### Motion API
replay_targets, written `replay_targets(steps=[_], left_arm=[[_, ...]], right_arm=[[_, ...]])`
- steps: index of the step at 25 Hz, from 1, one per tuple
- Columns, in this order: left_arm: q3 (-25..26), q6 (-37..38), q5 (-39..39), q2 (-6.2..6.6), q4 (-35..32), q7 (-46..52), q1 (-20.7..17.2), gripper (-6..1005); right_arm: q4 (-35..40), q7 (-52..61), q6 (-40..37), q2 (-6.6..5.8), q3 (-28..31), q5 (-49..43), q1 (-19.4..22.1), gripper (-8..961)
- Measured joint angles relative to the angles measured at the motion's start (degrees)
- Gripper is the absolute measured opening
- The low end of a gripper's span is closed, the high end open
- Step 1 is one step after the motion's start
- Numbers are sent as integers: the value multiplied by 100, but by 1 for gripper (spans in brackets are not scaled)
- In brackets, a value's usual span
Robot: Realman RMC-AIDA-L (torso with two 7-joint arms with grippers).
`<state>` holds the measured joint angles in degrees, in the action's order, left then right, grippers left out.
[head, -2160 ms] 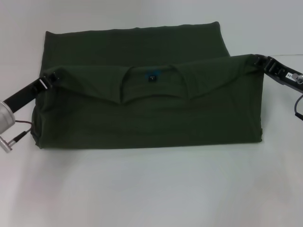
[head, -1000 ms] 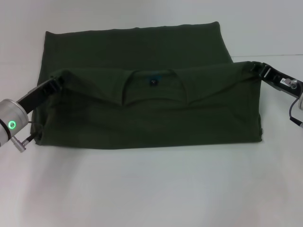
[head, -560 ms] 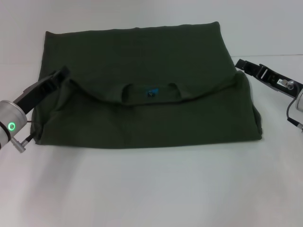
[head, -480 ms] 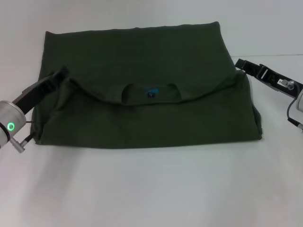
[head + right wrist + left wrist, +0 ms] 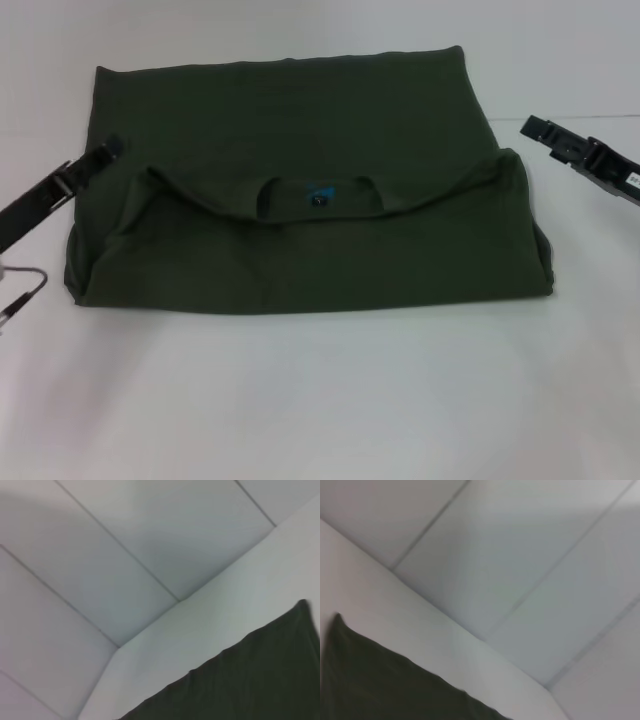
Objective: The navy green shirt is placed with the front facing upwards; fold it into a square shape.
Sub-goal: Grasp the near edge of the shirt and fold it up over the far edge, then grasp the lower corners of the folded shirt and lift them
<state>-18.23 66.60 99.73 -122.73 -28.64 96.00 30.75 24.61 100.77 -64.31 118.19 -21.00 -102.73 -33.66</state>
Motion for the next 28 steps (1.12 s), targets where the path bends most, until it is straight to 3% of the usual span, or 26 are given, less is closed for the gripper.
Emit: replay_targets(steps=[4, 9, 17, 28], left_arm=[[-494, 434, 738, 193, -617, 1443, -313, 697], [-476, 748, 2274, 373, -1264, 2450, -340, 720], [-486, 649, 2708, 450, -1561, 2341, -300, 711], [-619, 68, 2707, 380, -1098, 1515, -180, 696]], right_arm=[[38, 392, -478, -215, -202, -63, 224, 900], [47, 743, -773, -439, -606, -167, 438, 900], [65, 728, -924, -498, -679, -304, 629, 900], [70, 705, -924, -464, -762, -304, 641, 901]])
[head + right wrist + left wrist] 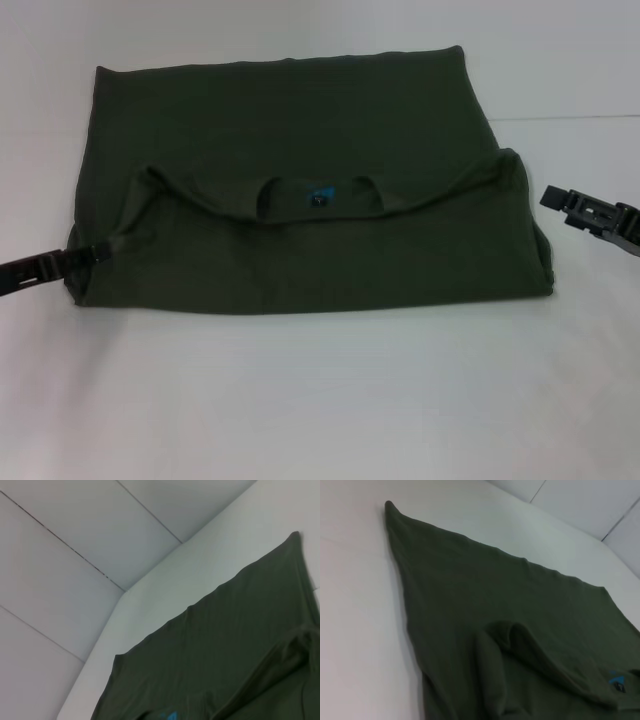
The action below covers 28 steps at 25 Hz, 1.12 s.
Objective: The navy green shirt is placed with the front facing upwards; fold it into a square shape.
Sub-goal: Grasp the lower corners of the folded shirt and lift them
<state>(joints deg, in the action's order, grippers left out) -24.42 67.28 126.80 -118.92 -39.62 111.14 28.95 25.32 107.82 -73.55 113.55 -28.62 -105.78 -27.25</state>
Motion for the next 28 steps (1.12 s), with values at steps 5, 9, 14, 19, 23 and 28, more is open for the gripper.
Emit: replay_targets(steps=[5, 9, 14, 19, 23, 28], left_arm=[[-108, -52, 16, -29, 60, -91, 24, 689], [-128, -134, 20, -56, 138, -237, 30, 683], [-303, -333, 44, -88, 193, -313, 25, 677], [-375, -322, 86, -95, 196, -293, 12, 670], [-400, -215, 112, -96, 184, -276, -1, 664], [-409, -63, 345, -86, 165, -274, 43, 657]], right_arm=[[0, -2, 1, 5, -11, 1, -8, 901], [0, -4, 2, 7, -15, 2, -20, 901], [-1, -10, 14, 15, -44, 0, -38, 901], [-1, -14, 45, 17, -69, -3, -48, 900], [-1, -15, 49, 18, -75, -4, -51, 900], [-1, -16, 78, 17, -71, -4, -53, 899]])
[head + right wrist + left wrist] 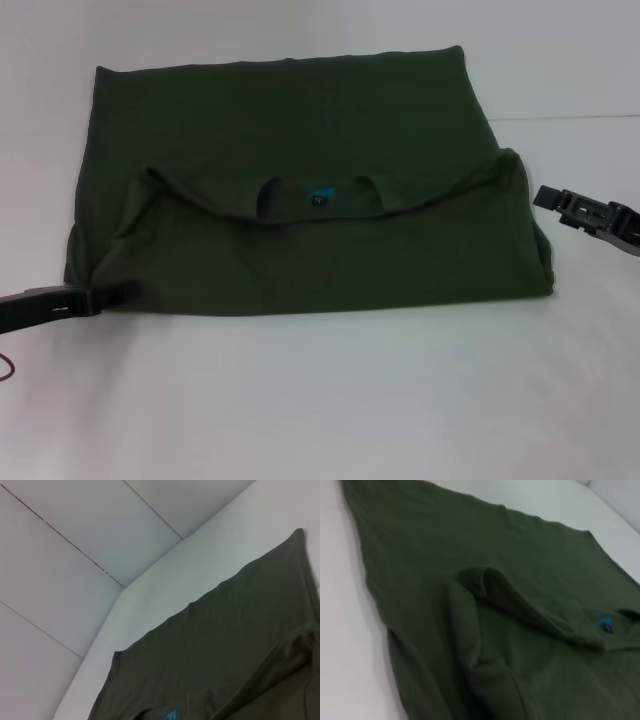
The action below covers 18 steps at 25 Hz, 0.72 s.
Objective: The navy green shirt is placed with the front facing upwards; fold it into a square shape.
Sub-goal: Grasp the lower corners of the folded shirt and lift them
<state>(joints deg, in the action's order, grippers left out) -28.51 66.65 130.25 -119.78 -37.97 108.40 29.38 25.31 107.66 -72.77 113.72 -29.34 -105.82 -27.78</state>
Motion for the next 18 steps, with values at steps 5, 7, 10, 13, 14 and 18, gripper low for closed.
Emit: replay_targets(steps=[5, 7, 10, 13, 14, 18], left_arm=[[36, 39, 35, 10, -8, 18, 14, 587], [46, 36, 33, 19, -9, 20, 15, 456], [50, 21, 44, 24, -9, 21, 15, 313], [47, 18, 43, 25, -9, 14, 15, 191], [47, 19, 35, 26, -9, 9, 15, 165], [50, 35, 13, 26, -22, 1, 15, 62]], right_arm=[[0, 0, 22, 0, -2, 0, -9, 898], [0, 0, 25, 0, -2, 0, -8, 898], [0, 0, 26, 0, -3, 0, -9, 897], [0, 5, 25, -9, -20, 0, -9, 896], [0, 17, 18, -23, -25, 0, -9, 896], [289, 449, -107, -116, -206, -53, -16, 895]])
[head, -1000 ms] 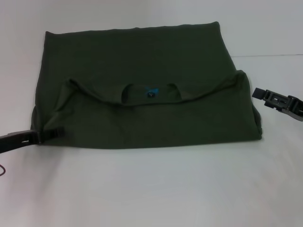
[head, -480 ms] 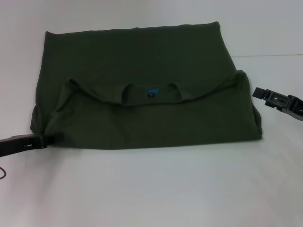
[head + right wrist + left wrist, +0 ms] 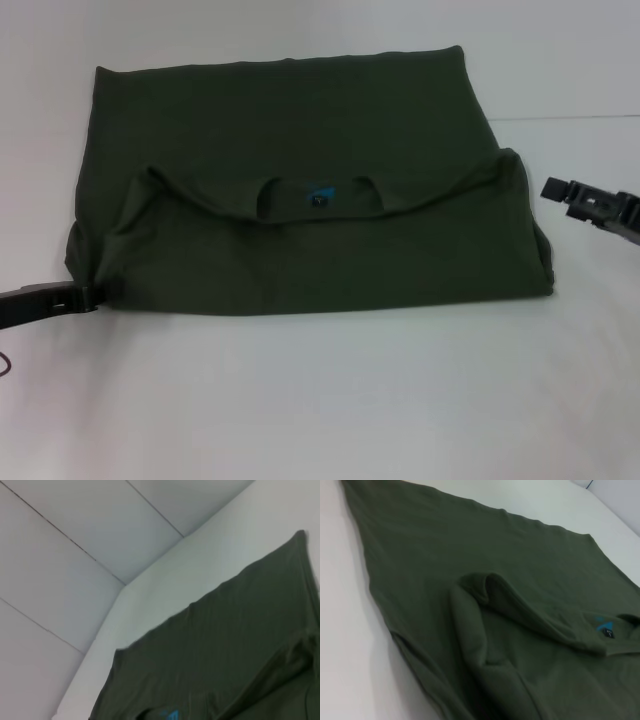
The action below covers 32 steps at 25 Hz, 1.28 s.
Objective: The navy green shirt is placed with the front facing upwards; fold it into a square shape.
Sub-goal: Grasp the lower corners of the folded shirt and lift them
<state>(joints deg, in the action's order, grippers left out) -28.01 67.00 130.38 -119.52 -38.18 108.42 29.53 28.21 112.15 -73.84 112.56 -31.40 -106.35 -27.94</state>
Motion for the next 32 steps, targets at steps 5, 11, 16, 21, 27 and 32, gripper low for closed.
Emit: replay_targets(steps=[5, 11, 16, 21, 27, 32], left_arm=[[-1, 13, -10, 0, -5, 3, 0, 55], [-4, 16, -17, 0, -5, 2, 6, 53], [-4, 18, -21, 0, -5, 22, 8, 51], [-3, 24, -22, -4, -5, 22, -7, 51], [-2, 24, -22, -9, -5, 15, -29, 51], [-2, 23, -22, -9, -5, 15, -28, 51]], right_arm=[[1142, 1717, -141, -185, -447, -803, -114, 894], [1672, 3310, -434, -524, -717, -2365, -722, 883], [1661, 3730, -632, -590, -710, -3328, -1147, 881], [1423, 3853, -589, -500, -732, -4041, -1417, 880], [1139, 3814, -259, -377, -837, -4093, -1483, 878], [949, 3813, -57, -253, -899, -4106, -1575, 877]])
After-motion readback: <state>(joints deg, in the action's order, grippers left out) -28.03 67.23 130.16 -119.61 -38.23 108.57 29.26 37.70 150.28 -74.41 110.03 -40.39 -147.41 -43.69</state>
